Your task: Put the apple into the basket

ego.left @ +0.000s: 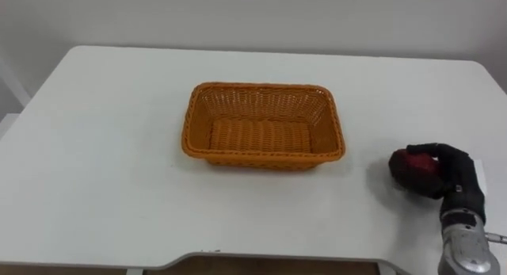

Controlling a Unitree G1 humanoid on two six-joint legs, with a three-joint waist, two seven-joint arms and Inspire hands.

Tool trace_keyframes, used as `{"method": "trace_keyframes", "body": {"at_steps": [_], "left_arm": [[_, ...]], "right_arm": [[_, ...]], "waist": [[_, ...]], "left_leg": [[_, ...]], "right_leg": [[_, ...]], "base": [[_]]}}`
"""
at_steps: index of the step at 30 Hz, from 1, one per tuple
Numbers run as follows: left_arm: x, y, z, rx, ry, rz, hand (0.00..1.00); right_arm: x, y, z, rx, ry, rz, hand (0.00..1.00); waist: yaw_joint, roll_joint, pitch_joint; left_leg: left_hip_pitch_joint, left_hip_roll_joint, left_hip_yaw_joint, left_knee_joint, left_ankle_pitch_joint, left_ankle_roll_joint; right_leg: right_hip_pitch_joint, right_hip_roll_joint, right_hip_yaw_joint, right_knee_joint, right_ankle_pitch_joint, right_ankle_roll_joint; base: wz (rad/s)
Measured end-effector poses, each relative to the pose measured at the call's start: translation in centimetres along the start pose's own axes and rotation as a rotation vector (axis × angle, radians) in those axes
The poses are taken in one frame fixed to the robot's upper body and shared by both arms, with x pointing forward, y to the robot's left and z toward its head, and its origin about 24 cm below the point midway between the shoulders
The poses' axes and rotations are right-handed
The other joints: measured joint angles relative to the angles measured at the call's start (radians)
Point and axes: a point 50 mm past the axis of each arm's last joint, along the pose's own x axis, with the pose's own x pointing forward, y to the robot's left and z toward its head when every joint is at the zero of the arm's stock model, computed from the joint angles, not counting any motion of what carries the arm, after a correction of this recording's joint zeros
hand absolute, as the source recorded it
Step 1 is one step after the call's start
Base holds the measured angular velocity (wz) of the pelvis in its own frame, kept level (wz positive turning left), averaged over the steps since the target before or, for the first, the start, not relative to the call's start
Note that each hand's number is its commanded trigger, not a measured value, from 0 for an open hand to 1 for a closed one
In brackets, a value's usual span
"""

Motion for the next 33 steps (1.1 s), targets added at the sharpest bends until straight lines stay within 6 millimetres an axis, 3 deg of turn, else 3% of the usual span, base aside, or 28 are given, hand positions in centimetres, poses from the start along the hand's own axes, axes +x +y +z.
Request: {"method": "trace_keyframes", "body": {"at_steps": [5, 12, 24, 29, 30, 31, 32, 33], "left_arm": [[0.1, 0.0, 0.3, 0.001, -0.004, 0.001, 0.0], [0.0, -0.3, 0.4, 0.033, -0.014, 0.004, 0.0], [0.1, -0.7, 0.9, 0.057, -0.029, -0.032, 0.0], [0.1, -0.8, 1.0, 0.068, -0.034, -0.037, 0.0], [0.1, -0.8, 1.1, 0.068, -0.035, -0.037, 0.0], [0.1, -0.8, 1.1, 0.068, -0.035, -0.037, 0.0], [0.2, -0.7, 1.4, 0.068, -0.041, -0.035, 0.0], [0.2, -0.7, 1.3, 0.068, -0.04, -0.036, 0.0]], "right_arm": [[0.2, 0.5, 2.9, 0.079, -0.112, 0.019, 1.0], [0.3, 2.3, 6.0, 0.1, -0.237, 0.102, 1.0], [0.0, 4.0, 9.9, 0.11, -0.391, 0.215, 1.0], [-0.3, 5.4, 10.0, 0.094, -0.399, 0.299, 1.0], [-0.3, 5.5, 10.1, 0.092, -0.401, 0.313, 0.69], [-0.3, 5.5, 10.1, 0.09, -0.403, 0.317, 0.16], [-0.3, 5.6, 10.3, 0.087, -0.41, 0.32, 0.0], [-0.2, 5.8, 10.6, 0.089, -0.421, 0.326, 0.0]], "waist": [[0.022, 0.002, 0.001], [0.023, 0.004, 0.0031], [0.05, -0.012, 0.0022], [0.054, -0.012, 0.0026], [0.061, -0.01, 0.0037], [0.065, -0.009, 0.0042], [0.071, -0.008, 0.005], [0.075, -0.006, 0.0064]], "left_leg": [[0.002, 0.0, 0.001, -0.003, 0.0, 0.0], [-0.014, 0.0, -0.002, 0.0, 0.0, 0.0], [-0.016, 0.0, -0.015, 0.0, 0.001, -0.001], [-0.013, 0.0, -0.019, 0.0, 0.001, -0.001], [-0.013, 0.0, -0.019, 0.0, 0.001, -0.001], [-0.013, 0.0, -0.019, 0.0, 0.001, -0.001], [-0.013, 0.0, -0.018, 0.0, 0.001, -0.001], [-0.014, 0.0, -0.018, 0.0, 0.001, -0.002]], "right_leg": [[0.0, 0.0, 0.001, -0.002, 0.0, 0.0], [-0.012, 0.0, -0.002, 0.0, 0.0, 0.0], [-0.008, 0.0, -0.013, -0.002, 0.0, 0.0], [-0.004, 0.0, -0.018, -0.003, 0.0, 0.0], [-0.004, 0.0, -0.018, -0.003, 0.0, 0.0], [-0.004, 0.0, -0.019, -0.003, 0.0, 0.0], [-0.004, -0.001, -0.019, -0.002, 0.0, 0.0], [-0.005, -0.001, -0.021, -0.002, 0.0, 0.0]], "base": [[0.0], [0.0], [0.02], [0.01], [0.0], [0.0], [0.0], [0.0]]}}
